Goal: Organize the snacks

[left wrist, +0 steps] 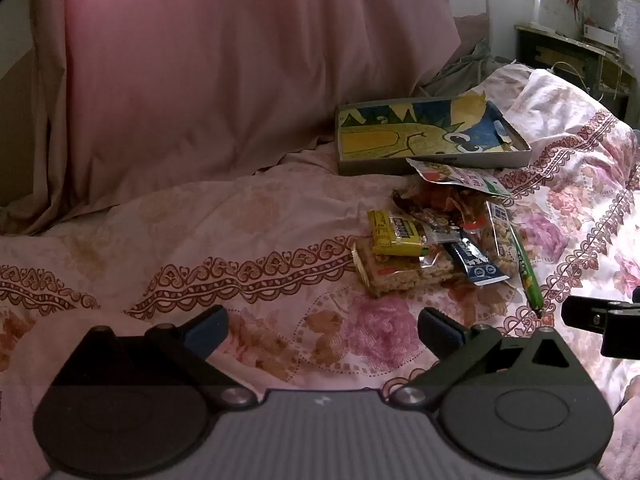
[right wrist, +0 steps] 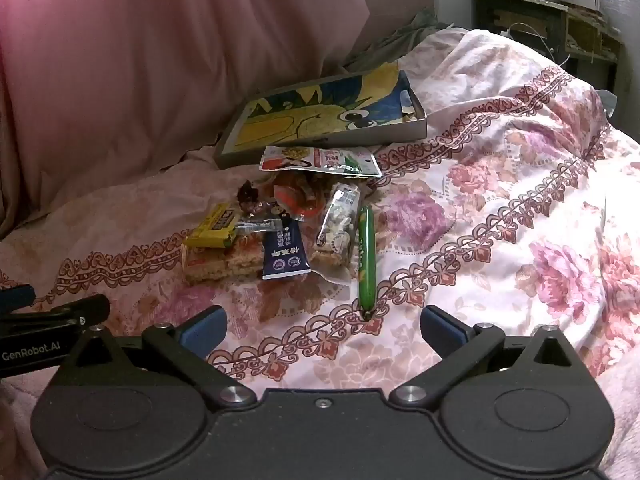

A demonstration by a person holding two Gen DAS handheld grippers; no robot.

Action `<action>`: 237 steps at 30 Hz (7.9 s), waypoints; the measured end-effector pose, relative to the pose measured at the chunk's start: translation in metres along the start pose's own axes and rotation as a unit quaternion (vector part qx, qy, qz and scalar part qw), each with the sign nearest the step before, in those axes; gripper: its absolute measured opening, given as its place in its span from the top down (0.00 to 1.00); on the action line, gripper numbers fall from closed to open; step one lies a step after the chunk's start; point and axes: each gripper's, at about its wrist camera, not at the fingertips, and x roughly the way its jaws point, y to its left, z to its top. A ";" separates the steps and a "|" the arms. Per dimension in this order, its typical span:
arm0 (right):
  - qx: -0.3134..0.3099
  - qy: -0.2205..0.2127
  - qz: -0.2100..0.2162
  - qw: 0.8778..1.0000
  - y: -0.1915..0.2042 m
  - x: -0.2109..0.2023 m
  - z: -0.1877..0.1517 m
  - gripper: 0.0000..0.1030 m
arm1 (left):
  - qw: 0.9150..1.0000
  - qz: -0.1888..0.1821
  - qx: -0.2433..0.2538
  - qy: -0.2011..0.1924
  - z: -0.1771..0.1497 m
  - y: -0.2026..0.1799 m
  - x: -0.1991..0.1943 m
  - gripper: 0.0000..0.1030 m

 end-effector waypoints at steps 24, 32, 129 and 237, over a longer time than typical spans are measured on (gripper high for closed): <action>0.000 0.002 -0.001 1.000 -0.001 0.000 0.000 0.00 | 1.000 0.000 0.000 0.000 0.000 0.000 0.000 0.00; 0.000 0.002 -0.001 1.000 -0.001 0.000 0.000 0.00 | 1.000 0.000 0.000 0.000 0.000 0.000 0.000 0.00; -0.034 0.150 0.104 0.983 -0.034 0.173 0.092 0.36 | 0.967 -0.166 0.047 0.189 0.099 -0.026 0.205 0.21; 0.162 -0.030 0.178 0.970 -0.019 0.325 0.238 0.62 | 0.993 -0.116 -0.029 0.022 0.191 -0.033 0.333 0.52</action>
